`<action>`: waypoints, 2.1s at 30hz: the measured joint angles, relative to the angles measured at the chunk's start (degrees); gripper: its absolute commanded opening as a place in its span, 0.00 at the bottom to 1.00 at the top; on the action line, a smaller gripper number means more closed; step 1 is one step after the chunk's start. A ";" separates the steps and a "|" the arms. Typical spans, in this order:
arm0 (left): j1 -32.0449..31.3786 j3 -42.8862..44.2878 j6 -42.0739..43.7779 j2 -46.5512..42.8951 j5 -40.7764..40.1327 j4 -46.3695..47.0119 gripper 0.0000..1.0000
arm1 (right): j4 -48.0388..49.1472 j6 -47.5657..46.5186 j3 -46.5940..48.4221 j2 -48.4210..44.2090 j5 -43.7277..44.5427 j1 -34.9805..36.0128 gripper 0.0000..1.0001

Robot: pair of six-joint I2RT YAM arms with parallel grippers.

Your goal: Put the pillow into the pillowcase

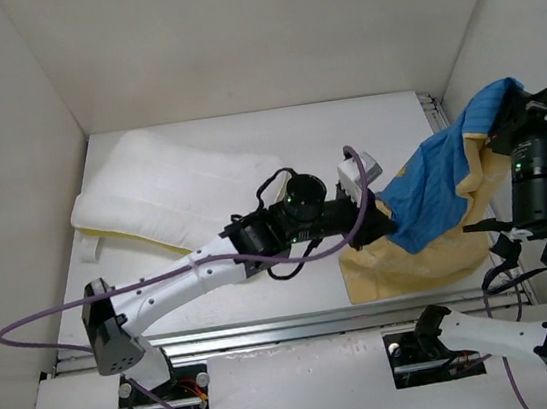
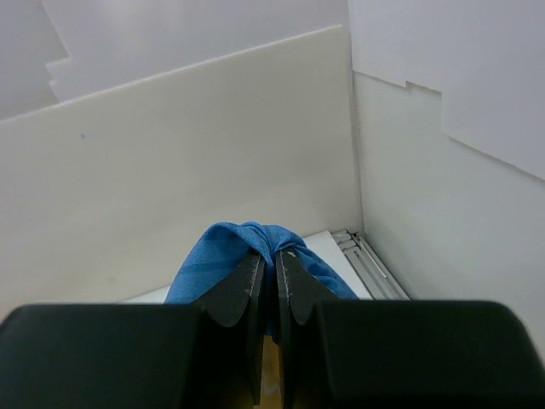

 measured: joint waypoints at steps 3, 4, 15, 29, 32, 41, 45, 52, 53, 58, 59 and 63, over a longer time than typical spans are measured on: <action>-3.45 -5.55 3.02 -6.32 1.46 5.09 0.00 | 1.27 -0.76 2.71 0.35 -0.13 -0.02 0.00; -4.15 -8.37 3.76 -8.94 1.62 7.30 0.00 | 1.70 -1.18 3.65 0.90 -0.22 -0.02 0.00; -4.22 -29.73 -2.75 -12.81 -15.63 27.28 0.00 | 5.01 0.13 1.92 20.52 -5.68 -2.58 0.00; 0.70 -49.77 -30.99 -25.00 -58.07 14.64 0.00 | 3.65 16.31 -2.23 45.64 -34.82 -17.44 0.00; 1.22 -49.86 -40.87 -29.73 -63.41 4.70 0.00 | 3.48 18.01 2.16 54.49 -40.46 -19.41 0.00; 1.81 -49.94 -72.81 -37.46 -70.25 -26.71 0.59 | 2.58 20.13 19.71 71.52 -53.51 -17.33 0.11; 2.73 -50.47 -79.95 -37.77 -73.90 -35.39 0.87 | 3.02 21.00 24.90 75.17 -58.14 -15.98 0.47; 5.66 -44.92 -53.64 -39.08 -75.71 -32.46 0.97 | 3.63 20.35 27.06 77.68 -62.05 -14.45 0.71; 5.68 -44.11 -44.30 -39.78 -73.13 -27.89 0.98 | 3.69 20.26 27.08 77.68 -62.07 -14.40 0.73; 5.66 -38.47 -12.24 -38.56 -52.87 -15.26 0.97 | 3.63 21.11 27.02 77.64 -62.05 -15.45 0.77; 5.62 -36.79 -9.51 -36.87 -50.27 -14.91 0.98 | 3.80 21.90 26.27 77.22 -62.40 -16.04 0.78; 2.86 -28.22 -3.89 -26.73 -45.03 -17.57 0.97 | 3.21 25.44 20.61 73.50 -66.84 -19.98 0.82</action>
